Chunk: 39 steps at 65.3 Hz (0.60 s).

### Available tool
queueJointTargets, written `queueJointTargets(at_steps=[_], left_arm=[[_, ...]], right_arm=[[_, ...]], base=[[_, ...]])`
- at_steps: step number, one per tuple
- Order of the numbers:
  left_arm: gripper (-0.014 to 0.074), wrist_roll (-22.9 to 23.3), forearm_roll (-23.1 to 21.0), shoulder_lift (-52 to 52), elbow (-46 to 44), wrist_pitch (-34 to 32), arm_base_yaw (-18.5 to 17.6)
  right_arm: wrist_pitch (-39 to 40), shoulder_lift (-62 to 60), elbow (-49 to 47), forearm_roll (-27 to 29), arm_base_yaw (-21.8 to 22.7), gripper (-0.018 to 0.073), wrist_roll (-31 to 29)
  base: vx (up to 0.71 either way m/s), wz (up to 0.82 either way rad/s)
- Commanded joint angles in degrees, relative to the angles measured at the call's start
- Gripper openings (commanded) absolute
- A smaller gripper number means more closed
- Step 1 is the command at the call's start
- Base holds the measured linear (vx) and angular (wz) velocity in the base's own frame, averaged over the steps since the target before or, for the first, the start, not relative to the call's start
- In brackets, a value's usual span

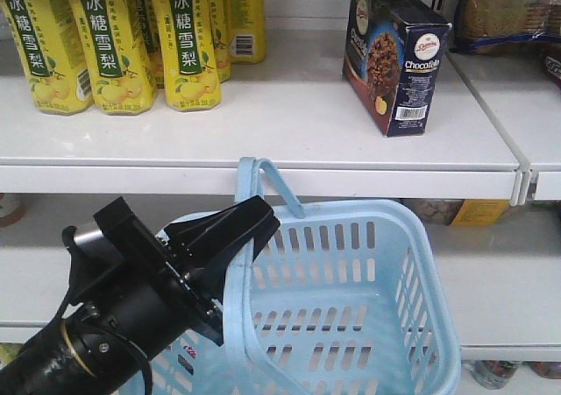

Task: Left arm holds basket, right arm returns cookies

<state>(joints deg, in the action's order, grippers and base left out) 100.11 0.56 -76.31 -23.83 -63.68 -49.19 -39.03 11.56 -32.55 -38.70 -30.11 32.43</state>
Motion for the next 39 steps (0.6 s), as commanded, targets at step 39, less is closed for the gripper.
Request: queueJointTargets(at_steps=[39], left_arm=[[-0.0003, -0.4, -5.0, 6.5, -1.6, -2.4, 0.1]], right_arm=[[3.3, 0.8, -1.2, -1.8, 0.4, -0.001, -0.5]], base=[[0.0, 0.0]])
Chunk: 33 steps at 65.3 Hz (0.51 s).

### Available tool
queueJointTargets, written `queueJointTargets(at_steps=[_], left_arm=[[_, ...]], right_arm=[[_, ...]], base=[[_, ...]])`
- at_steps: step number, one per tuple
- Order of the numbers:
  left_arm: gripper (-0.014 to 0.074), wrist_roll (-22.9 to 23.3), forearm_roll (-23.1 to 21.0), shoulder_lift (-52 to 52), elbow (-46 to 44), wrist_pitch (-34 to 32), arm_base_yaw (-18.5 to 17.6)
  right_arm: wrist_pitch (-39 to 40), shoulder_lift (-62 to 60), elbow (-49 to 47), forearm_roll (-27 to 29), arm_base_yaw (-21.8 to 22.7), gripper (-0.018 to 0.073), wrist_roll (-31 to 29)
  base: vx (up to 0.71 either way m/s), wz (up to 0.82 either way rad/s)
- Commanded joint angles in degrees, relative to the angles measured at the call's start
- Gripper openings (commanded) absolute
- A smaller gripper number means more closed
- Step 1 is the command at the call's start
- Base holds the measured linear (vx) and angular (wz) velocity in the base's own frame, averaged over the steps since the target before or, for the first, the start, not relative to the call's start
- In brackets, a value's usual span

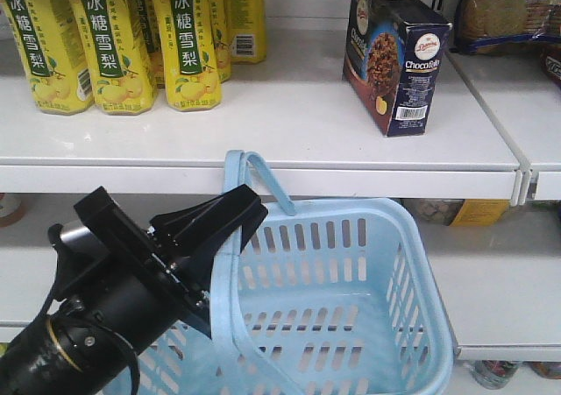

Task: Left arm holds basket, right arm returns cookies

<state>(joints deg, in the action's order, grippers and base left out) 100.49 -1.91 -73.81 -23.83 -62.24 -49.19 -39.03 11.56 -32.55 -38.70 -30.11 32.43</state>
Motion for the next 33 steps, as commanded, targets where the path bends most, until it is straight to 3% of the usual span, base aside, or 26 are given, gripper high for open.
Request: queueJointTargets(at_steps=[1, 22, 33], left_arm=[[-0.0003, -0.8, -2.4, 4.7, -1.6, -3.0, 0.1], [-0.0003, -1.0, -2.1, 15.7, -1.6, 24.1, 0.1], [-0.0003, -4.7, -2.2, 20.6, -1.6, 36.8, 0.2]], right_arm=[[3.3, 0.8, -1.2, -1.8, 0.4, -0.001, -0.5], [3.3, 0.8, -1.2, -1.8, 0.4, -0.001, -0.5], [3.3, 0.8, -1.2, -1.8, 0.4, -0.001, -0.5]], base=[[0.0, 0.0], [0.0, 0.0], [0.0, 0.0]])
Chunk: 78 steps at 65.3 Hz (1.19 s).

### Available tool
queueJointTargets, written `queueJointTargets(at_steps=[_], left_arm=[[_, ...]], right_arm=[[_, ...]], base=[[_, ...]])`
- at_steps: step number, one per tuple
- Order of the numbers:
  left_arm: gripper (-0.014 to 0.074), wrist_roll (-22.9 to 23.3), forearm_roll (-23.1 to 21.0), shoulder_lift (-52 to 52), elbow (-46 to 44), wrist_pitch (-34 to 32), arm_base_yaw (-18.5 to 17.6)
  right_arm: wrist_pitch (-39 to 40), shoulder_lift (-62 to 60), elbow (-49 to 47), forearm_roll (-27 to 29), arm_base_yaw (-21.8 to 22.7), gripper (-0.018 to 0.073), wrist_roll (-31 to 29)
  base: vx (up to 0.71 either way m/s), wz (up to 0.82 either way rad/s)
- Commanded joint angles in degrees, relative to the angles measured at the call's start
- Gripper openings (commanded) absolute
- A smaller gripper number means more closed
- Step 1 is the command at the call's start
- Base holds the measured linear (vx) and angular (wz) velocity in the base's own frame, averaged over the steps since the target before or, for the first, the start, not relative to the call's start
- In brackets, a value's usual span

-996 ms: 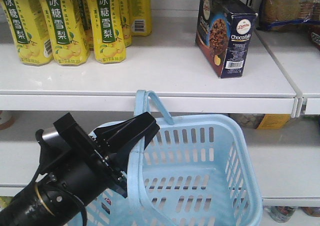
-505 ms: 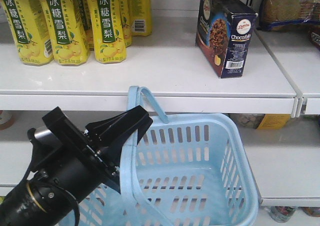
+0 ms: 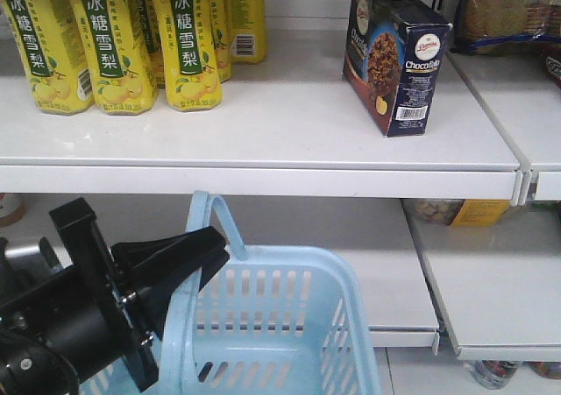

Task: Left arm holds basket, right arm returns cookies

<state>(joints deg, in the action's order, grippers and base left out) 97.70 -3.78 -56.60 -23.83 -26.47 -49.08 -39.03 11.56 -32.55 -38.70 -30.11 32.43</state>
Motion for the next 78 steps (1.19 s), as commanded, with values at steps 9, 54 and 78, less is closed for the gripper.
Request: queueJointTargets(at_steps=[9, 54, 78], left_arm=[[-0.0003, -4.4, -0.3, 6.5, -1.6, 9.1, 0.4], [-0.0003, -20.9, 10.3, 24.0, -1.6, 37.0, 19.9], [-0.0003, -44.0, 10.3, 29.6, -1.6, 44.2, 33.4]], right_arm=[[3.3, 0.8, -1.2, -1.8, 0.4, -0.001, -0.5], [3.3, 0.8, -1.2, -1.8, 0.4, -0.001, -0.5], [3.3, 0.8, -1.2, -1.8, 0.4, -0.001, -0.5]], base=[[0.0, 0.0], [0.0, 0.0], [0.0, 0.0]])
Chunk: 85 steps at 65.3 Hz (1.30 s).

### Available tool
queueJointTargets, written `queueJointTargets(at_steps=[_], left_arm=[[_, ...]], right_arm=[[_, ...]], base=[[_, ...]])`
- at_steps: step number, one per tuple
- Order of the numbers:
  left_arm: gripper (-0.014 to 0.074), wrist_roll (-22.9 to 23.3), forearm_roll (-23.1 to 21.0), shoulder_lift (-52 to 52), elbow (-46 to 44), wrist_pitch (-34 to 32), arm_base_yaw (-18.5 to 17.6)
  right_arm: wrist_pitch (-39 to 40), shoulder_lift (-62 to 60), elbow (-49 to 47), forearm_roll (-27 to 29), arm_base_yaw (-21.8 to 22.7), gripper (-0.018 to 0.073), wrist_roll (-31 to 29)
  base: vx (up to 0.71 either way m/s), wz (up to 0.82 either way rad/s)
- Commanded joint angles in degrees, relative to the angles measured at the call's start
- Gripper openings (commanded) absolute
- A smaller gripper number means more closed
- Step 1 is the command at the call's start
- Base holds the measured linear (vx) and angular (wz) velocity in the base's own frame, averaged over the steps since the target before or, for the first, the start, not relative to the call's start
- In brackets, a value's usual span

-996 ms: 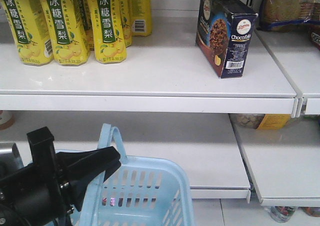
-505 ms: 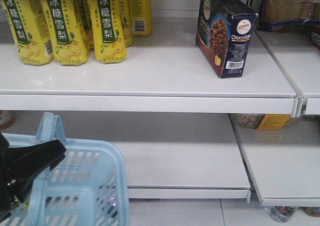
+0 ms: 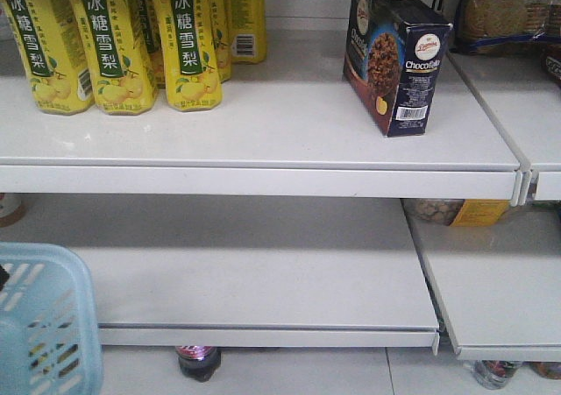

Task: Left arm holds basket, right arm returns cookies

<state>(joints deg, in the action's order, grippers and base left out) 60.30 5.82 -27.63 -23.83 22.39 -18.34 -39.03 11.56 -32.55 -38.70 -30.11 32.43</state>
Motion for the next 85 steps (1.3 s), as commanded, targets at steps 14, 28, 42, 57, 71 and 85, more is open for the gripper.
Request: queueJointTargets(at_steps=[14, 28, 42, 57, 71, 85], left_arm=[[-0.0003, -9.6, 0.6, 2.1, -1.6, -4.7, 10.2], [-0.0003, -15.7, 0.7, 4.5, -1.5, -4.7, 15.9], [-0.0003, -29.8, 0.6, 7.2, 1.1, -8.4, 19.3], [-0.0003, -38.9, 0.6, 13.2, 11.7, -21.7, 20.8], [-0.0003, -41.7, 0.7, 21.7, 21.0, -27.0, 20.8], [-0.0003, -42.1, 0.8, 29.0, 24.0, -20.5, 20.8]], right_arm=[[3.3, 0.8, -1.2, -1.8, 0.4, -0.001, -0.5], [3.3, 0.8, -1.2, -1.8, 0.4, -0.001, -0.5], [3.3, 0.8, -1.2, -1.8, 0.4, -0.001, -0.5], [3.3, 0.8, -1.2, -1.8, 0.4, -0.001, -0.5], [3.3, 0.8, -1.2, -1.8, 0.4, -0.001, -0.5], [3.3, 0.8, -1.2, -1.8, 0.4, -0.001, -0.5]], base=[[0.0, 0.0], [0.0, 0.0], [0.0, 0.0], [0.0, 0.0], [0.0, 0.0], [0.0, 0.0]])
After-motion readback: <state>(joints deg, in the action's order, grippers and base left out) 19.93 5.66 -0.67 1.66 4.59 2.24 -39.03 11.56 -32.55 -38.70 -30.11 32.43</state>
